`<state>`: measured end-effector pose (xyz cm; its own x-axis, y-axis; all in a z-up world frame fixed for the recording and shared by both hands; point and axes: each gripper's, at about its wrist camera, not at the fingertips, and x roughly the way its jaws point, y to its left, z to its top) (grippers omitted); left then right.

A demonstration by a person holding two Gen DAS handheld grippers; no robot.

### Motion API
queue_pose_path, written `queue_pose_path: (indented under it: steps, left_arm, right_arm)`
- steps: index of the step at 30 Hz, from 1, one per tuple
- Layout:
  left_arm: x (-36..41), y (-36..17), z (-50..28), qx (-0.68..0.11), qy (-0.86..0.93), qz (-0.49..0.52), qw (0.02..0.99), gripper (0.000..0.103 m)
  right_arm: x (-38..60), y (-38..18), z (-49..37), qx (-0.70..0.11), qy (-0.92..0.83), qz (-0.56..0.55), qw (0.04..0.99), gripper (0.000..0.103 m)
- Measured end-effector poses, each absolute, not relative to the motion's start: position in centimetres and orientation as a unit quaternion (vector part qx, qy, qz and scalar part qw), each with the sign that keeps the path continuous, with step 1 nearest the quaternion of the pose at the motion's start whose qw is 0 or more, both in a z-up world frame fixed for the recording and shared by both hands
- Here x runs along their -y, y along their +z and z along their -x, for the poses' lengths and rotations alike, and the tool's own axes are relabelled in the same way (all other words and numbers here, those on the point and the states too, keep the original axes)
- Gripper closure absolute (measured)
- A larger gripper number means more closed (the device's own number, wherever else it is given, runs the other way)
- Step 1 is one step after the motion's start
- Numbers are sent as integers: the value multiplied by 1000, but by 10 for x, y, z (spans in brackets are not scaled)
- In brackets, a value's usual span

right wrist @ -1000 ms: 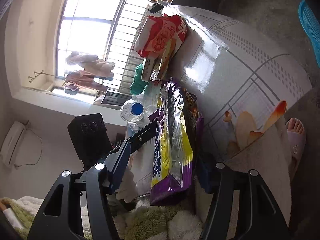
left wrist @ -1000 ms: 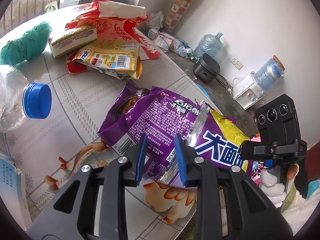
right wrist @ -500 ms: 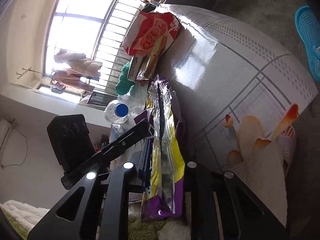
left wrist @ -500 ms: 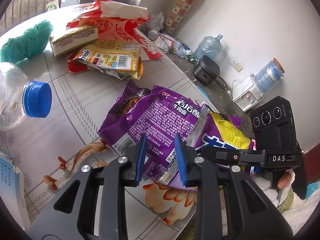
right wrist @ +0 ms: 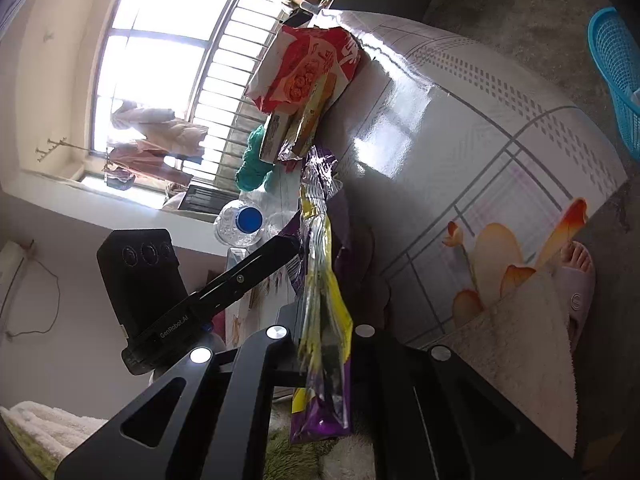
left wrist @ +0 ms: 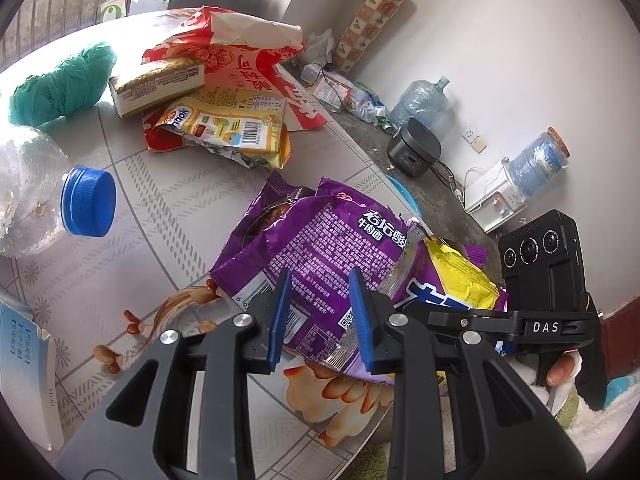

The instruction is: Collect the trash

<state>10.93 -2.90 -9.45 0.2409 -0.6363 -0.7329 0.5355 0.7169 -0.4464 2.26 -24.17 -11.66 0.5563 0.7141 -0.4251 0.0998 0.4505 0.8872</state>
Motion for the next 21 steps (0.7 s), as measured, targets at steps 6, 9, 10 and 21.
queue_pose_path:
  steps: [6, 9, 10, 21]
  left_arm:
    - [18, -82, -107, -478, -365, 61, 797, 76]
    - [15, -77, -105, -473, -363, 64, 801, 76]
    - [14, -76, -104, -471, -363, 65, 802, 76]
    - [8, -60, -99, -460, -364, 67, 807, 73]
  right_arm:
    - [252, -116, -20, -410, 204, -495, 738, 98]
    - [253, -112, -18, -404, 205, -495, 741, 98]
    - [254, -111, -18, -403, 205, -494, 742, 98]
    - [261, -102, -18, -391, 202, -495, 750, 98]
